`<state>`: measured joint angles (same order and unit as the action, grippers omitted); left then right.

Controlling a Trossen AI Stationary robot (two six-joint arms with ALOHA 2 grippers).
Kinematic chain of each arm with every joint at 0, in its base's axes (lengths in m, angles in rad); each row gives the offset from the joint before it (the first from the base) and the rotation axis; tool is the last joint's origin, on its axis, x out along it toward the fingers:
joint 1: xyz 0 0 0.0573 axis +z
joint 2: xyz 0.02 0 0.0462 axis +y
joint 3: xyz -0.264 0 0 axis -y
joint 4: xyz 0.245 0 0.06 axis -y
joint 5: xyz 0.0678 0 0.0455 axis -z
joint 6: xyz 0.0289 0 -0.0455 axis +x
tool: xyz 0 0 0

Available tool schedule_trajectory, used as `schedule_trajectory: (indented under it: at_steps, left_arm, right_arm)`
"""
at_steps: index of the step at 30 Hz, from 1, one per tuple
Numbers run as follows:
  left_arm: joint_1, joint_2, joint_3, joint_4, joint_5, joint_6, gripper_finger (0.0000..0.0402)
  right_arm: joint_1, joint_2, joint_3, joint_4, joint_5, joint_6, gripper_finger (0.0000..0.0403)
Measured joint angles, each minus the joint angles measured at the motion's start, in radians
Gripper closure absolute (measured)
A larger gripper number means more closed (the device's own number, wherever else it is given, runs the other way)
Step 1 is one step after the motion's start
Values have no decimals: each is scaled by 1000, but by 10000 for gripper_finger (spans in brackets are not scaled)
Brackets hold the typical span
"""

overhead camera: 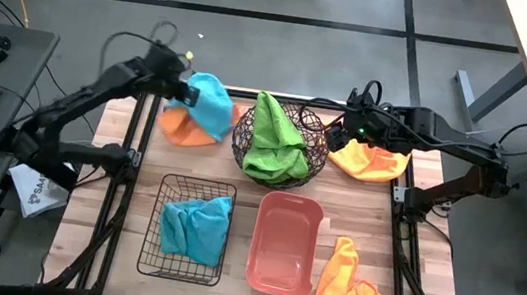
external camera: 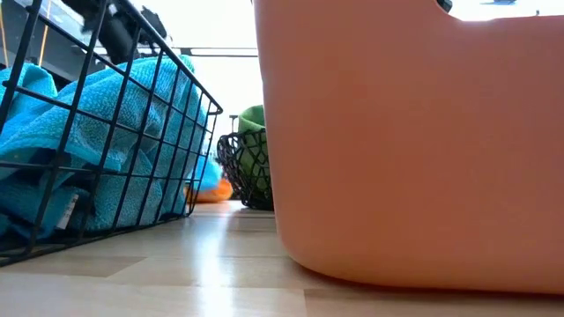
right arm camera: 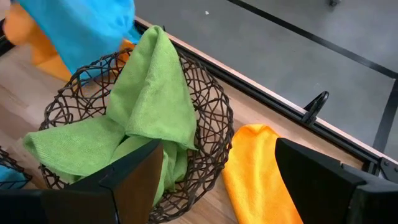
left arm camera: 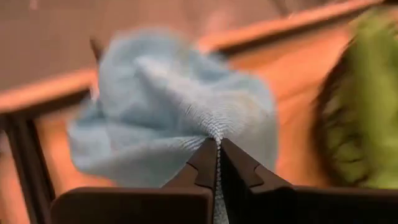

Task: Sort microfiber towel by color & place in baskets
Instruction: Put the blue microfiber towel into the black wire basket

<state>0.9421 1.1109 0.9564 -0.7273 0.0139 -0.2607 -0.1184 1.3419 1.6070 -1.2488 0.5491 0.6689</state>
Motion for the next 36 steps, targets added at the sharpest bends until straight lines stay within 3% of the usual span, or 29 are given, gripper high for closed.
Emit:
schedule_trajectory:
  at_steps: [8, 15, 20, 27, 36]
  left_arm:
    - [-2, -151, 100, -19, 7, -53, 401]
    - [-2, -183, 102, -29, 8, -95, 401]
    - [-2, -170, 102, -38, 8, -96, 396]
    - [-1, -128, 101, -91, -22, -65, 358]
    - [-1, 24, 101, -113, -63, -25, 320]
  right_arm:
    - [0, 0, 0, 0, -6, 4, 96]
    - [0, 0, 0, 24, -45, -15, 96]
    - [0, 0, 0, 31, -45, -23, 96]
    - [0, 0, 0, 30, -44, -49, 96]
    - [0, 0, 0, 26, -44, -49, 96]
